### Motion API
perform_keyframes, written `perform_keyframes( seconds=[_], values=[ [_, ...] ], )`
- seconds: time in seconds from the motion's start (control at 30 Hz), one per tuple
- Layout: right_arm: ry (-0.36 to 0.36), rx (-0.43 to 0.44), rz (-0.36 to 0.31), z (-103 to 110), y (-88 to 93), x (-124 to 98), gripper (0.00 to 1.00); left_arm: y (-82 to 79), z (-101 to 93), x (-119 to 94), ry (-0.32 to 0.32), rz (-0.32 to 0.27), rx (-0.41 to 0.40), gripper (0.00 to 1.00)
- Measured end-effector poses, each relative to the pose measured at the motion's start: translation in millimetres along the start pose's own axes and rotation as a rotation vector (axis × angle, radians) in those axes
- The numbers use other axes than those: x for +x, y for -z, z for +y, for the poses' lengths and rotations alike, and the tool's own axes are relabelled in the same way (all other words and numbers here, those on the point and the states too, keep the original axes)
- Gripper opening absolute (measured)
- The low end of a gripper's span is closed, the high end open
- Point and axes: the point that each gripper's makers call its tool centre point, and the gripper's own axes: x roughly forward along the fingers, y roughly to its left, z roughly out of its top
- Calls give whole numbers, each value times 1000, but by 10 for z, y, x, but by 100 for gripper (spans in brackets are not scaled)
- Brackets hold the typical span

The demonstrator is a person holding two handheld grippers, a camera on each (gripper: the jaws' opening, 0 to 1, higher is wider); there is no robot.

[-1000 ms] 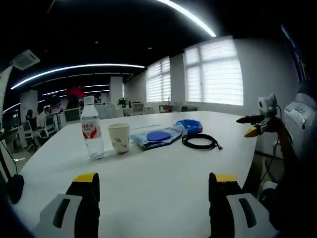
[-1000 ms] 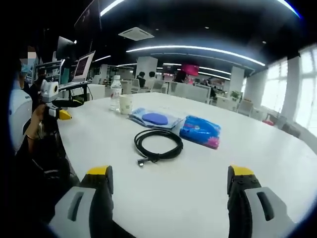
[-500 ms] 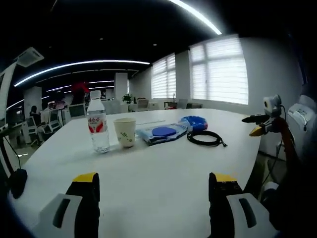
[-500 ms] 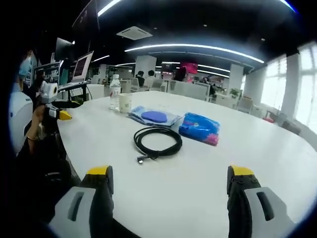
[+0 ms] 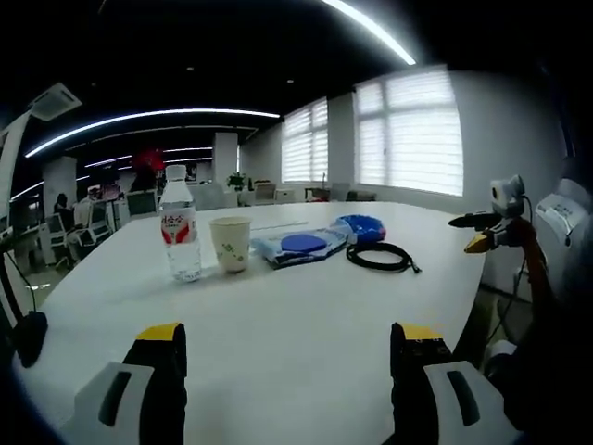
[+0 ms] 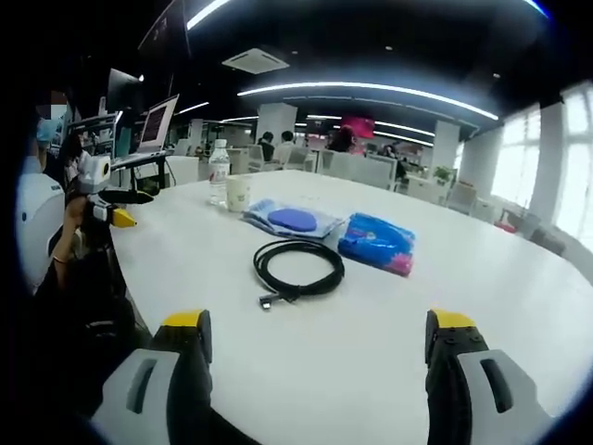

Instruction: Arrange the tabletop items into an orderly group along one side of the table until the central work area is clear of visible clutter.

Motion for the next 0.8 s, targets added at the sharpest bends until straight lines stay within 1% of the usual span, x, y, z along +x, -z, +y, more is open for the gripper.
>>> perform_keyframes(
  seconds=[0.2, 0.3, 0.5, 0.8],
  values=[
    [6, -4, 8, -9, 29, -18, 92, 13, 19, 10, -13, 13, 1, 91],
    [11, -11, 15, -9, 49, -21, 92, 17, 2, 20, -7, 18, 5, 91],
    [11, -7, 8, -11, 27, -19, 92, -9, -8, 27, -6, 13, 4, 91],
    [17, -9, 15, -29, 44, -30, 92, -14, -31, 24, -2, 25, 15, 91]
  ],
)
